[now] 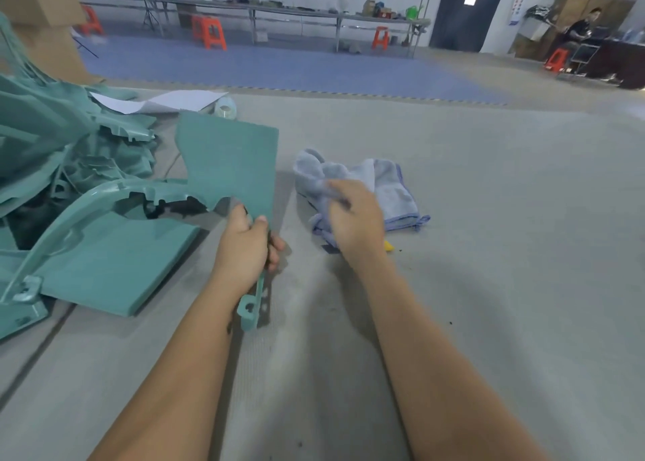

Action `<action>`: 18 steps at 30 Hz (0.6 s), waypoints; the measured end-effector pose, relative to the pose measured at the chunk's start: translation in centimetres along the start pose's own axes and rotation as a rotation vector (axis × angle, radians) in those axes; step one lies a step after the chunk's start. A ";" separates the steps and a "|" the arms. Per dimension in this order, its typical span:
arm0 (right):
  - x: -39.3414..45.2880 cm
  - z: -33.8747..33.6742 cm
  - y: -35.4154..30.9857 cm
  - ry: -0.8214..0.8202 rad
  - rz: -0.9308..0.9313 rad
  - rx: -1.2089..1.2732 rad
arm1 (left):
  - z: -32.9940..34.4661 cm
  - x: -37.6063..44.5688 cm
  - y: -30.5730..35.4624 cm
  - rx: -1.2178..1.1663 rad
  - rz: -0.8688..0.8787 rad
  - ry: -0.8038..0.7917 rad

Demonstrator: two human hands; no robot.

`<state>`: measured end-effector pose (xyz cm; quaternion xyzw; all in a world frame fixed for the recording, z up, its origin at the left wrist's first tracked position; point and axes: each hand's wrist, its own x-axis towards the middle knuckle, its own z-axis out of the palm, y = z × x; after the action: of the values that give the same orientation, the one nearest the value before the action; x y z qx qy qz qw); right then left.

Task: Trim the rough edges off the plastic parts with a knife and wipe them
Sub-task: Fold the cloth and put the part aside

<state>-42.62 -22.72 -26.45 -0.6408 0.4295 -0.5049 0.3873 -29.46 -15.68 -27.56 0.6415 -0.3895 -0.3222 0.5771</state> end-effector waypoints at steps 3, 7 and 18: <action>-0.7 1.7 -0.7 -0.343 0.132 0.052 | 0.8 -1.0 1.0 -0.121 0.052 -0.090; -1.5 2.0 -2.3 -0.357 0.252 0.330 | 1.1 -2.3 2.2 -0.148 0.143 -0.182; -5.8 -9.3 -5.7 0.360 0.077 0.514 | 10.4 -9.6 6.7 -0.191 0.169 -0.635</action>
<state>-51.54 -16.00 -21.21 -0.4057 0.3736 -0.6869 0.4732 -43.96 -12.61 -22.60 0.4178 -0.5696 -0.4918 0.5090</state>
